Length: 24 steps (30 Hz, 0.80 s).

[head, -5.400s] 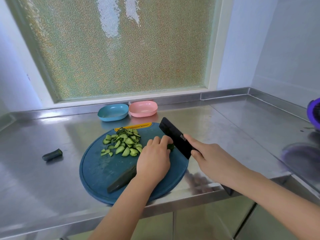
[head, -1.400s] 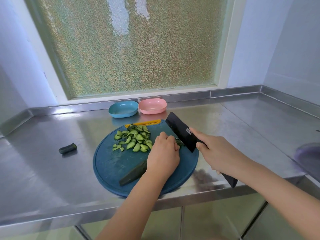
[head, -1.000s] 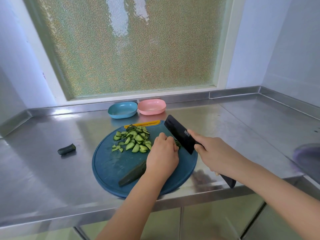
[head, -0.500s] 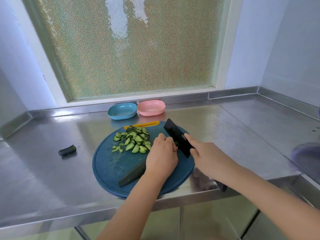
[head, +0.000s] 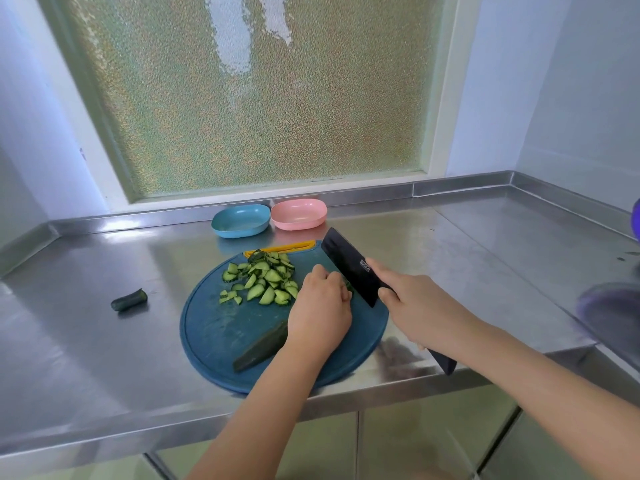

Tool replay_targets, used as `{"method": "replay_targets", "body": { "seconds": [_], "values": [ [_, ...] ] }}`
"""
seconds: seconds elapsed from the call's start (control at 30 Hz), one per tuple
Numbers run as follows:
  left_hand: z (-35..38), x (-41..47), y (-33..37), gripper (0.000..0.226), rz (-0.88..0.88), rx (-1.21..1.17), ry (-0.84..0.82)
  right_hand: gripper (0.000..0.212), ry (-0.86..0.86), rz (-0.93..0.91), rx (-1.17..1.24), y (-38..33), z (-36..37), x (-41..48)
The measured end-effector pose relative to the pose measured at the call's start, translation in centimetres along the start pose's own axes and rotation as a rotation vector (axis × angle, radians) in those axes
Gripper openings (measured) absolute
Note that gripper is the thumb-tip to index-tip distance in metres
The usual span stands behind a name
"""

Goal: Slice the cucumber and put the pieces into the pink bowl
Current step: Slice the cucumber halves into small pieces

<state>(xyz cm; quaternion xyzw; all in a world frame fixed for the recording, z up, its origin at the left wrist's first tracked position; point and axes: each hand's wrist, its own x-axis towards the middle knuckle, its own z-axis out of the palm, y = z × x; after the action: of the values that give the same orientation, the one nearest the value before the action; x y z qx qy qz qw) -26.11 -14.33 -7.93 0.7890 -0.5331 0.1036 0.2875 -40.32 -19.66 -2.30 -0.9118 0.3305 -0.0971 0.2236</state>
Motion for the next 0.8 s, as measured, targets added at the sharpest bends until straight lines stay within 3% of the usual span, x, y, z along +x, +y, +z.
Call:
{"method": "replay_targets", "body": {
  "seconds": [0.8],
  "values": [
    [-0.2,-0.1,0.2,0.010,-0.018,-0.024,-0.021,0.058,-0.023,0.000,-0.068,0.2,1.4,0.5]
  ]
}}
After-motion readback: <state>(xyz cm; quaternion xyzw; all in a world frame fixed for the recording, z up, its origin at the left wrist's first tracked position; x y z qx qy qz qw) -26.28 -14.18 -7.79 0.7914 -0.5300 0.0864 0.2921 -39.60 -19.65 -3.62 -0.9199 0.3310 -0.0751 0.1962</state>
